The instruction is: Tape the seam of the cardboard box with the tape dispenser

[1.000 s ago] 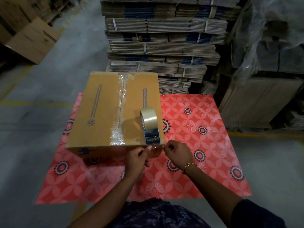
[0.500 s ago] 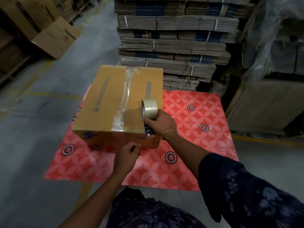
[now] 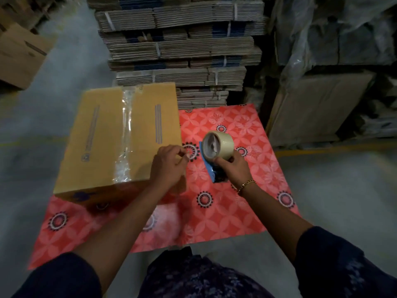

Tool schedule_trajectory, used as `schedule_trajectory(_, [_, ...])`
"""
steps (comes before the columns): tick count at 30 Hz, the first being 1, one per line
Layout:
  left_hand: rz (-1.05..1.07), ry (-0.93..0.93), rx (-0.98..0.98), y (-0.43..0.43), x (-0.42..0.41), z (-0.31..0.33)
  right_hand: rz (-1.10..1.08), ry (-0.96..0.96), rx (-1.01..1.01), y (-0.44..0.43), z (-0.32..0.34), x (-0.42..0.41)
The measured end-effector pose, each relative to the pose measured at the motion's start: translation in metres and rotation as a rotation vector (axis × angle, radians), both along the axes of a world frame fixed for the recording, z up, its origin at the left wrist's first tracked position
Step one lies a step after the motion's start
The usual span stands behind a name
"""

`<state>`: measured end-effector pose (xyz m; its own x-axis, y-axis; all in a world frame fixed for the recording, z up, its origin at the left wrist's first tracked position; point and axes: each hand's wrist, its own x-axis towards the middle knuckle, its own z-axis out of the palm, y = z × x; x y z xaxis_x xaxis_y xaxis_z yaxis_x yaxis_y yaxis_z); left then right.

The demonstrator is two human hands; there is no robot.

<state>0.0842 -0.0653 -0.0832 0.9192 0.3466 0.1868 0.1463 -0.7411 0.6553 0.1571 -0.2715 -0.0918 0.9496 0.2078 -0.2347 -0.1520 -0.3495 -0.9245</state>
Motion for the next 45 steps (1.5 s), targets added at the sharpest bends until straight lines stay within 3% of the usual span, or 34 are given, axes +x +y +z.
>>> schedule_trajectory(6, [-0.224, 0.102, 0.375, 0.004, 0.064, -0.019, -0.273, 0.129, 0.089, -0.048, -0.029, 0.024])
schedule_trajectory(9, [-0.282, 0.218, 0.467, 0.01, 0.071, -0.037, -0.407, 0.186, 0.113, -0.059, -0.048, 0.042])
schedule_trajectory(18, [-0.253, 0.227, 0.503, 0.01, 0.072, -0.045, -0.519, 0.475, 0.19, -0.057, -0.086, 0.1])
schedule_trajectory(24, [-0.256, 0.244, 0.474, 0.011, 0.073, -0.049, -0.51, 0.54, 0.115, -0.052, -0.104, 0.114])
schedule_trajectory(30, [-0.251, 0.255, 0.452, 0.01, 0.074, -0.049, -0.463, 0.442, -0.027, -0.058, -0.136, 0.13])
schedule_trajectory(40, [-0.251, 0.239, 0.454, 0.011, 0.074, -0.05, -0.376, 0.45, -0.195, -0.056, -0.106, 0.12])
schedule_trajectory(45, [-0.247, 0.254, 0.458, 0.008, 0.074, -0.048, -0.207, 0.227, -0.375, -0.07, -0.064, 0.114])
